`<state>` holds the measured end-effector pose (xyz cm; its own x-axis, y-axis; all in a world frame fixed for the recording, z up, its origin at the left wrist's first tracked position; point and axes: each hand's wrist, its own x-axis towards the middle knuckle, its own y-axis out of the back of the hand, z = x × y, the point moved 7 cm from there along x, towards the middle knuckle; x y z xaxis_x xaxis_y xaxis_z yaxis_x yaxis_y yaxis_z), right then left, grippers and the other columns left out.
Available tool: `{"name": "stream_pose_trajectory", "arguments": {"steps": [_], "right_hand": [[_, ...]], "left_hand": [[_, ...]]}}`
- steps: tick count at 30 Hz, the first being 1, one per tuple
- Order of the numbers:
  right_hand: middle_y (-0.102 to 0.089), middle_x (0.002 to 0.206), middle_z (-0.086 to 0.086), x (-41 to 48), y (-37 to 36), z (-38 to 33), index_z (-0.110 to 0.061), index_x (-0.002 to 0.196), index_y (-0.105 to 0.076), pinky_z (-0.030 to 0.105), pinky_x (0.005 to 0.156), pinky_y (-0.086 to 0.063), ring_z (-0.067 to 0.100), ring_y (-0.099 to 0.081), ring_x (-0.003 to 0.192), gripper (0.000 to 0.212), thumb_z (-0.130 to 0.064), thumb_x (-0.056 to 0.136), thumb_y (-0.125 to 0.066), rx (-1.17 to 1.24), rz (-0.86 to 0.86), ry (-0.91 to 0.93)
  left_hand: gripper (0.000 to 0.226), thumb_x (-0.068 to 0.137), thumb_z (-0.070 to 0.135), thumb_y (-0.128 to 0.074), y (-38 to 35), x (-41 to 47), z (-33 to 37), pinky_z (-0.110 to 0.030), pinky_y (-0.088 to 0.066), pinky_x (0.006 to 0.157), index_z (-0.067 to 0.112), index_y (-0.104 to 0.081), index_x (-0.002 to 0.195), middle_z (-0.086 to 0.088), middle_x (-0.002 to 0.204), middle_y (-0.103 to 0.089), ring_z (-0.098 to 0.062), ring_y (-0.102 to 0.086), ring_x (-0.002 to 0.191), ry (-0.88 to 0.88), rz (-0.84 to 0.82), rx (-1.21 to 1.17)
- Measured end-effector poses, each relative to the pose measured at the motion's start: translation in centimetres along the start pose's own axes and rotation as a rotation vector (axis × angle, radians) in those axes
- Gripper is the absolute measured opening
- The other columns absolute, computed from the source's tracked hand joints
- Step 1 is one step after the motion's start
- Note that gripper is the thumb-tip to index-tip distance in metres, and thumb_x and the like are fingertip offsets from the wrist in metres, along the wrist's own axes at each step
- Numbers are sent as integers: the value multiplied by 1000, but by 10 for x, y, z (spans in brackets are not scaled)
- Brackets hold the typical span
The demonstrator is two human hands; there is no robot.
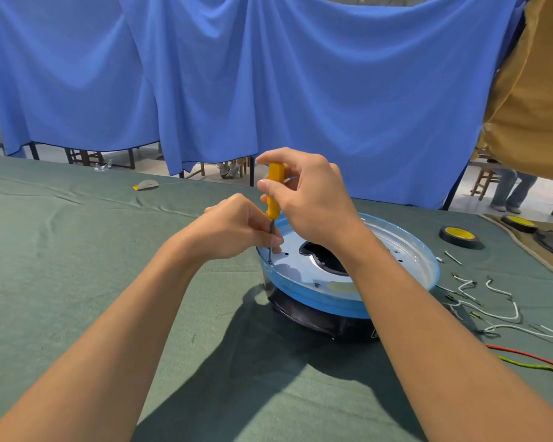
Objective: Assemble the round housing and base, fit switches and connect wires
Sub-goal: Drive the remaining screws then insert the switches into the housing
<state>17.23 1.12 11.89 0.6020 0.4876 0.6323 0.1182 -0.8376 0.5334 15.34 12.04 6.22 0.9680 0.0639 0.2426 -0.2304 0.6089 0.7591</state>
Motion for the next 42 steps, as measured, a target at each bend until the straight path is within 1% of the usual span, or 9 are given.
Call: {"name": "stream_pose_trajectory", "arguments": {"steps": [5, 8, 12, 16, 21, 29, 32, 36, 42], "right_hand": [[-54, 71, -9, -1, 5, 0, -24, 106, -68, 35, 79, -48, 22, -57, 82, 23, -36, 86, -69, -142, 117, 29], [-63, 84, -1, -1, 3, -4, -23, 116, -66, 39, 83, -50, 25, -59, 88, 32, -39, 88, -66, -167, 72, 30], [-67, 111, 1, 2, -2, 2, -26, 138, -52, 43, 100, -44, 29, -57, 110, 46, -26, 92, -60, -83, -113, -31], [-63, 89, -1, 2, 0, 0, -27, 123, -61, 43, 90, -49, 31, -59, 96, 36, -29, 87, -67, -141, -28, 4], [-61, 78, 1, -3, 2, -1, -20, 103, -57, 43, 73, -52, 29, -58, 80, 33, -43, 84, -70, -258, 94, 27], [-66, 95, -3, 2, 1, 0, -24, 120, -63, 40, 93, -48, 26, -63, 94, 32, -23, 88, -66, -42, -47, -31], [-55, 75, -11, 0, 5, 0, -25, 106, -65, 35, 81, -49, 23, -57, 84, 22, -32, 86, -70, -150, 46, 4], [-56, 79, -3, -1, 4, -4, -21, 106, -62, 40, 78, -51, 25, -57, 83, 29, -41, 86, -67, -253, 80, 38], [-66, 109, 2, 0, -2, -4, -23, 131, -57, 40, 95, -47, 28, -60, 102, 40, -23, 92, -62, -121, -63, -1]], "left_hand": [[9, 74, 39, -81, 5, -1, 1, -36, -38, 93, 31, -80, 79, 3, 76, -74, -6, -54, 76, 37, 125, 32], [5, 77, 34, -80, 6, -2, 2, -34, -37, 83, 36, -78, 73, 13, 69, -72, 0, -53, 69, 25, 119, 26], [14, 86, 24, -75, 5, -2, 2, -47, -46, 99, 30, -80, 75, 3, 82, -76, -23, -65, 96, 4, 19, 30], [13, 91, 14, -69, 1, -4, 4, -45, -47, 101, 17, -82, 88, 6, 88, -77, -18, -68, 97, -20, -68, -28], [4, 75, 38, -81, 2, -2, -4, -40, -45, 85, 39, -78, 72, -10, 80, -73, -15, -47, 75, 43, 91, -23], [16, 88, 25, -72, -1, -2, 1, -52, -45, 103, 34, -79, 77, 2, 94, -77, -30, -65, 106, -36, -76, 13], [10, 86, 31, -73, -4, 0, 0, -45, -40, 105, 34, -79, 78, 17, 77, -73, -13, -64, 91, -6, -48, 60], [12, 78, 42, -78, 4, 1, -1, -34, -30, 84, 32, -78, 72, 17, 47, -53, -4, -46, 65, 46, 124, 168], [15, 88, 25, -73, -1, 1, -5, -48, -42, 104, 32, -79, 76, 14, 85, -76, -19, -66, 100, 0, -50, 70]]}}
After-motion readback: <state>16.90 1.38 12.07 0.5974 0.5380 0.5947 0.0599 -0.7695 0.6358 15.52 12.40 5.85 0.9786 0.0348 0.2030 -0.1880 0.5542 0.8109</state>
